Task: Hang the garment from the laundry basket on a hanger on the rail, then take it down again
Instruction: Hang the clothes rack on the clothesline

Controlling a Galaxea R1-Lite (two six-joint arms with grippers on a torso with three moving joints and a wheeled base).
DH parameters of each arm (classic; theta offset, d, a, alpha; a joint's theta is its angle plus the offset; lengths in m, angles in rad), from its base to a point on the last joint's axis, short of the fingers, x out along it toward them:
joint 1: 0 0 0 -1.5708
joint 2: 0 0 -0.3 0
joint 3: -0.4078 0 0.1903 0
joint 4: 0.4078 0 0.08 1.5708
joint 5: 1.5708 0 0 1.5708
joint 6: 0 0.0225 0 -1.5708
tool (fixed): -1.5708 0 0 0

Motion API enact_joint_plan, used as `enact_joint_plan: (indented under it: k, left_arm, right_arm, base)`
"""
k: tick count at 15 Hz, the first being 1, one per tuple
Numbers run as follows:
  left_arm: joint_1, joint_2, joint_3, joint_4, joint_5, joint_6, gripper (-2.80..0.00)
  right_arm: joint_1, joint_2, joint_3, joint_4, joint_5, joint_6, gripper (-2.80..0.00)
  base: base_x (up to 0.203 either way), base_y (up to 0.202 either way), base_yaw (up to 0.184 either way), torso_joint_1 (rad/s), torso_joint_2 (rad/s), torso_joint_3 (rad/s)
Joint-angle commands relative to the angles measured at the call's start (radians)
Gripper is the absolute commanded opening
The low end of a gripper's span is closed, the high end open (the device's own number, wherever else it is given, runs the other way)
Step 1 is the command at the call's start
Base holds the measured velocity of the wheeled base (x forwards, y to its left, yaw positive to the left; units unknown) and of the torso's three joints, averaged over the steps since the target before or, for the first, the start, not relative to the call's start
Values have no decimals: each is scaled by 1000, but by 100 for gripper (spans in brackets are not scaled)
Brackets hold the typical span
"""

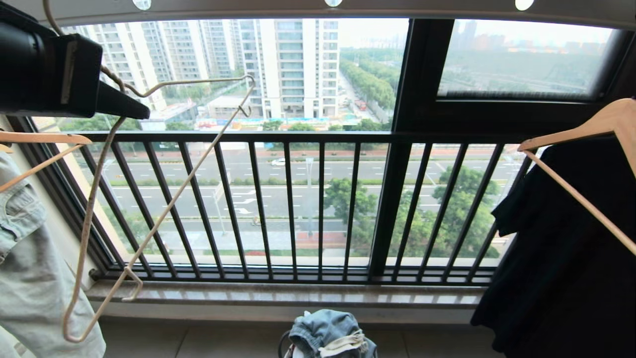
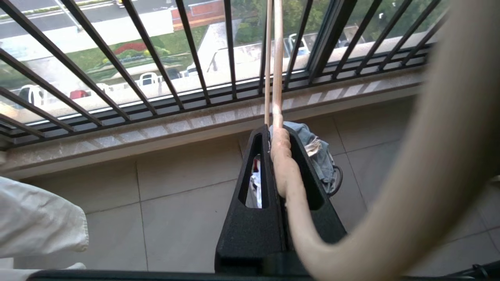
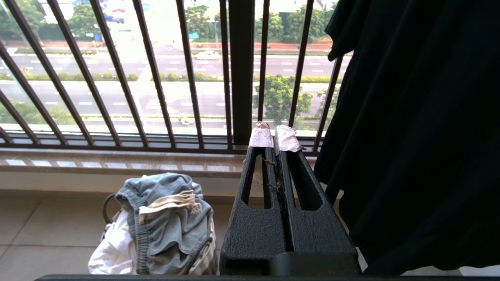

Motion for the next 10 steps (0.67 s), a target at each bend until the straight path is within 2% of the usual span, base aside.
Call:
enact_joint_plan:
  k: [1, 4, 10]
  left_arm:
    - [3, 60, -16, -33, 34, 22, -280]
    - [37, 75, -18, -73, 41, 63, -280]
    - [75, 78, -18, -100, 42, 104, -280]
  right_arm:
    - [0, 2, 0, 0, 0, 0, -280]
    - [0, 2, 0, 0, 0, 0, -280]
    - [0, 2, 0, 0, 0, 0, -280]
  base:
    - [0, 0, 0, 0, 0, 0]
    - [0, 0, 0, 0, 0, 0]
    - [0, 0, 0, 0, 0, 0]
